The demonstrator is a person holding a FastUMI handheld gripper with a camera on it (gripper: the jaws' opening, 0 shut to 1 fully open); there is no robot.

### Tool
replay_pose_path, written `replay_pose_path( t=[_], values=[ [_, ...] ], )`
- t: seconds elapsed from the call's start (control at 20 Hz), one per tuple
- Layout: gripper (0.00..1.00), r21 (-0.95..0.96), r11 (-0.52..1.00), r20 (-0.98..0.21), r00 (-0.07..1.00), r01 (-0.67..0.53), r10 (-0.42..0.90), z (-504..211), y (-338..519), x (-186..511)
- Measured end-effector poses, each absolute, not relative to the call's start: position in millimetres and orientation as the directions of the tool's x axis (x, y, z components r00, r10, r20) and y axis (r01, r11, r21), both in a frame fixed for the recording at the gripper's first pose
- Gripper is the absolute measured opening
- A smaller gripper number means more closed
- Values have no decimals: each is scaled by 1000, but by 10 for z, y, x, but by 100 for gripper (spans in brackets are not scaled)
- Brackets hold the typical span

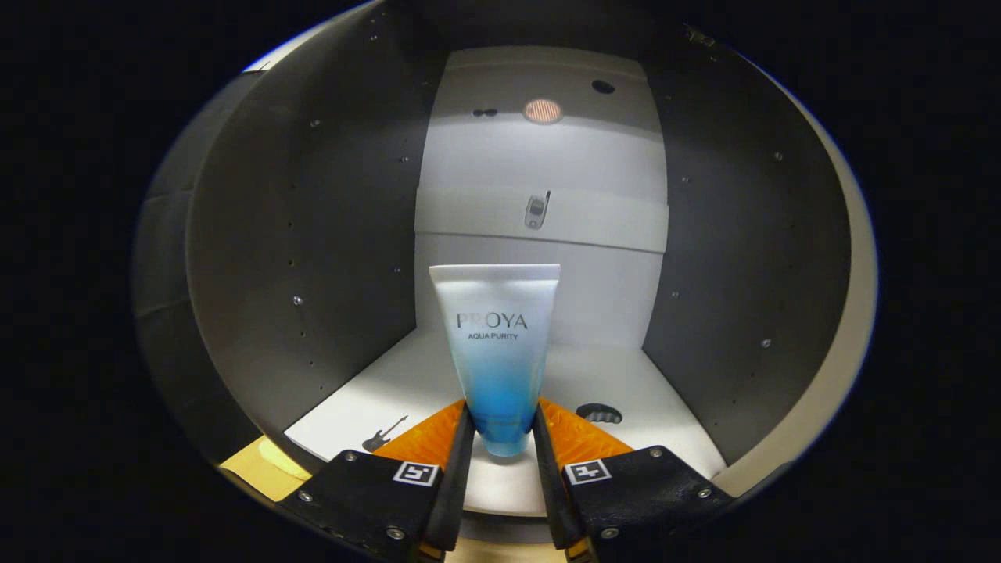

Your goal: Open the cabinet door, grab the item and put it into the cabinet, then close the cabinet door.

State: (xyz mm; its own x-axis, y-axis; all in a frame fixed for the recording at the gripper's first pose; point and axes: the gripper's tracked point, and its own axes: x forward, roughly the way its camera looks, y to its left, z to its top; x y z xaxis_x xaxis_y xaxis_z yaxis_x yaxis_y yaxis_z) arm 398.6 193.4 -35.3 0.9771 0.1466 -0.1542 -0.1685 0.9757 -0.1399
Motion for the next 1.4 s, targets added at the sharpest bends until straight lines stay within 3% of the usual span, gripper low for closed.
replay_pose_path(
  t=[0.4,0.65,0.75,1.4],
  values=[
    [47,-133,975,-138,977,-180,162,-513,1951,3966],
    [81,-141,977,-85,985,-163,152,-297,1954,3763],
    [85,-121,979,-72,985,-164,156,-185,1959,3535],
    [93,-78,992,-54,994,-96,92,75,1791,1564]
  ],
)
